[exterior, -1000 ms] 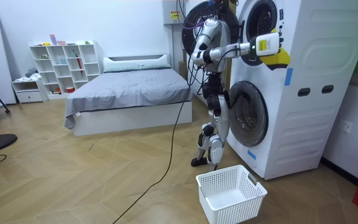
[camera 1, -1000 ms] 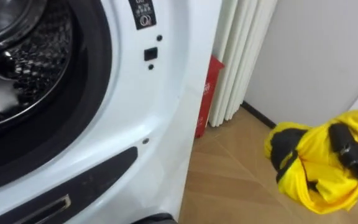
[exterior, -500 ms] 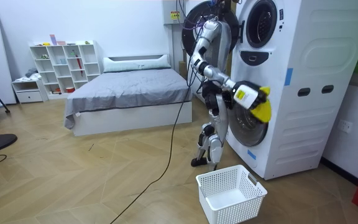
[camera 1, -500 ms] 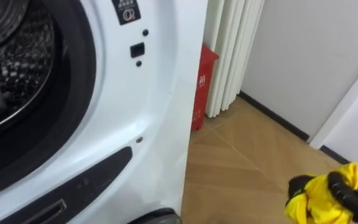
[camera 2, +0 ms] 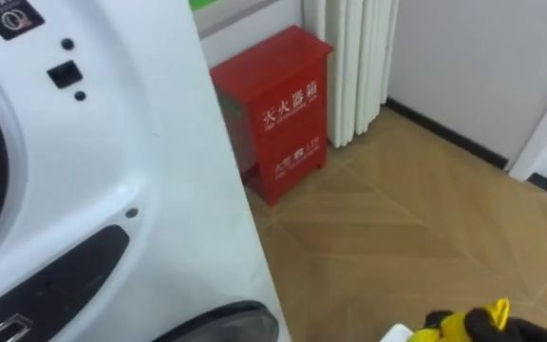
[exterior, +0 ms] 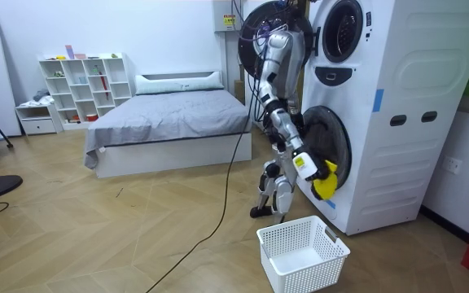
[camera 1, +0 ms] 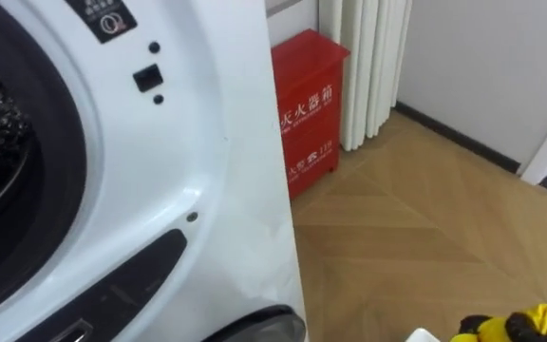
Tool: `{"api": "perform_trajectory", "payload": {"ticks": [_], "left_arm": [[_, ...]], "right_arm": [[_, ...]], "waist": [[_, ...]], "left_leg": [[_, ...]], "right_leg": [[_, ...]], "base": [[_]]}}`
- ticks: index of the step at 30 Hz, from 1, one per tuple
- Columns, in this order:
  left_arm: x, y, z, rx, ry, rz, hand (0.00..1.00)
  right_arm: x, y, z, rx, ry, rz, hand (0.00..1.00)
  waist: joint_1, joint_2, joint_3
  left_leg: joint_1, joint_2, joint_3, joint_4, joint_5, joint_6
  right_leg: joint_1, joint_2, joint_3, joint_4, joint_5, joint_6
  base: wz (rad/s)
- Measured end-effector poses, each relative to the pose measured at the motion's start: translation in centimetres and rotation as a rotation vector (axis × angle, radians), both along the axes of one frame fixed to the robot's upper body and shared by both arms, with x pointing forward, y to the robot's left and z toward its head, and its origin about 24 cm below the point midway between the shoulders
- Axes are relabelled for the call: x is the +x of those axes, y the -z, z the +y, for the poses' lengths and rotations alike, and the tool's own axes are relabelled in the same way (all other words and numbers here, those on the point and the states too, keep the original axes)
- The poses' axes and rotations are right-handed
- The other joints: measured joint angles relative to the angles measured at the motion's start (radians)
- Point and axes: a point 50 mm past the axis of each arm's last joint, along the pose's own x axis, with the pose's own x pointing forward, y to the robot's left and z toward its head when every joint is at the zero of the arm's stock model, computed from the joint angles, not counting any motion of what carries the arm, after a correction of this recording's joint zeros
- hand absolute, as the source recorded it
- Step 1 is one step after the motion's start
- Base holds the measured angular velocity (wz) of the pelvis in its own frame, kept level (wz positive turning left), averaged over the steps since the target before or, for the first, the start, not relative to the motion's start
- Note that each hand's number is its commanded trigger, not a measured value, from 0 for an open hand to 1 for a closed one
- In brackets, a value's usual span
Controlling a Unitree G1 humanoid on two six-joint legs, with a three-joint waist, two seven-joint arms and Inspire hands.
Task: Pick clothes from washing machine
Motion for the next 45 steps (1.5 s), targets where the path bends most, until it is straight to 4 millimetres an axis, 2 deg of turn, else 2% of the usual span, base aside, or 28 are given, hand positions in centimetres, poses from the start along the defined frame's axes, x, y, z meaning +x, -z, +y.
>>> {"api": "perform_trajectory", "payload": {"ticks": [1, 3, 6, 9, 15, 18, 26, 35, 36, 37, 38, 39, 40, 45], "left_arm": [[0.0, 0.0, -0.1, -0.002, 0.004, 0.000, 0.00], [0.3, 0.0, -0.3, -0.011, 0.009, -0.016, 0.00], [0.7, -0.1, -0.5, -0.021, 0.011, -0.040, 0.00], [1.1, -0.1, -1.0, -0.032, 0.037, -0.053, 0.00], [1.6, -0.2, -1.8, -0.060, 0.053, -0.084, 0.00], [1.9, -0.2, -1.9, -0.070, 0.035, -0.100, 0.00], [2.2, -0.4, -2.0, -0.100, -0.042, -0.135, 0.00], [1.9, -0.3, -2.3, -0.106, -0.023, -0.134, 0.00], [1.9, -0.3, -2.3, -0.107, -0.025, -0.133, 0.00], [1.9, -0.3, -2.3, -0.108, -0.029, -0.135, 0.00], [1.9, -0.3, -2.4, -0.108, -0.024, -0.137, 0.00], [1.8, -0.3, -2.5, -0.106, -0.018, -0.138, 0.00], [1.8, -0.3, -2.5, -0.106, -0.015, -0.139, 0.00], [1.9, -0.4, -2.6, -0.109, -0.013, -0.153, 0.00]], "right_arm": [[-0.1, 0.3, 0.1, 0.001, 0.003, 0.015, 1.00], [-0.5, 0.9, 0.2, 0.001, 0.026, 0.042, 1.00], [-1.0, 1.1, 0.0, -0.013, 0.063, 0.052, 1.00], [-1.4, 1.3, -0.4, -0.033, 0.099, 0.046, 1.00], [-2.2, 2.1, -0.6, -0.038, 0.161, 0.093, 1.00], [-2.1, 2.0, -0.7, -0.043, 0.196, 0.081, 1.00], [-2.0, 2.1, -0.3, -0.047, 0.211, 0.055, 1.00], [-1.7, 2.0, -0.1, -0.049, 0.222, 0.045, 1.00], [-1.6, 2.0, -0.1, -0.049, 0.222, 0.041, 0.94], [-1.6, 2.0, -0.1, -0.049, 0.222, 0.039, 0.74], [-1.6, 1.9, -0.2, -0.053, 0.223, 0.038, 0.35], [-1.6, 1.9, -0.1, -0.053, 0.225, 0.039, 0.06], [-1.5, 1.9, -0.1, -0.054, 0.226, 0.039, 0.00], [-1.1, 1.7, 0.0, -0.062, 0.217, 0.017, 0.00]], "waist": [[0.000, 0.000, 0.0011], [-0.001, 0.010, -0.0054], [-0.003, 0.014, -0.0048], [-0.009, 0.030, 0.0036], [-0.004, 0.056, 0.0036], [-0.004, 0.057, 0.0034], [-0.005, 0.054, 0.0052], [-0.005, 0.053, 0.0056], [-0.005, 0.054, 0.0051], [-0.005, 0.054, 0.0052], [-0.005, 0.054, 0.0051], [-0.005, 0.056, 0.0037], [-0.005, 0.056, 0.0036], [-0.005, 0.056, 0.0036]], "left_leg": [[-0.001, -0.001, 0.000, 0.000, 0.001, 0.001], [-0.018, -0.012, -0.004, 0.002, 0.004, 0.006], [-0.033, -0.022, -0.007, 0.001, 0.009, 0.015], [-0.040, -0.030, -0.019, 0.001, 0.011, 0.019], [-0.071, -0.056, -0.012, -0.013, 0.018, 0.031], [-0.094, -0.067, -0.013, -0.011, 0.020, 0.033], [-0.124, -0.070, -0.016, -0.002, 0.021, 0.034], [-0.126, -0.078, -0.014, -0.005, 0.022, 0.037], [-0.129, -0.080, -0.013, -0.007, 0.022, 0.037], [-0.130, -0.082, -0.012, -0.007, 0.023, 0.037], [-0.130, -0.086, -0.012, -0.008, 0.023, 0.037], [-0.130, -0.087, -0.011, -0.010, 0.023, 0.037], [-0.131, -0.087, -0.011, -0.009, 0.023, 0.037], [-0.136, -0.086, -0.010, 0.003, 0.023, 0.038]], "right_leg": [[-0.002, -0.001, 0.000, 0.001, 0.000, 0.000], [-0.030, -0.011, -0.003, 0.034, -0.014, 0.004], [-0.060, -0.023, -0.004, 0.070, -0.029, 0.010], [-0.065, -0.033, -0.016, 0.074, -0.034, 0.018], [-0.127, -0.048, -0.014, 0.130, -0.055, 0.026], [-0.162, -0.052, -0.007, 0.159, -0.066, 0.028], [-0.196, -0.056, -0.010, 0.177, -0.072, 0.025], [-0.207, -0.061, -0.005, 0.190, -0.084, 0.030], [-0.213, -0.061, -0.002, 0.194, -0.085, 0.030], [-0.216, -0.062, -0.001, 0.199, -0.087, 0.031], [-0.220, -0.064, 0.000, 0.208, -0.092, 0.031], [-0.223, -0.064, 0.001, 0.211, -0.093, 0.030], [-0.225, -0.064, 0.002, 0.214, -0.095, 0.030], [-0.230, -0.067, 0.000, 0.224, -0.098, 0.027]], "base": [[0.00], [0.07], [0.08], [0.12], [0.04], [-0.01], [0.02], [0.00], [-0.05], [0.00], [0.00], [0.00], [0.00], [0.00]]}}
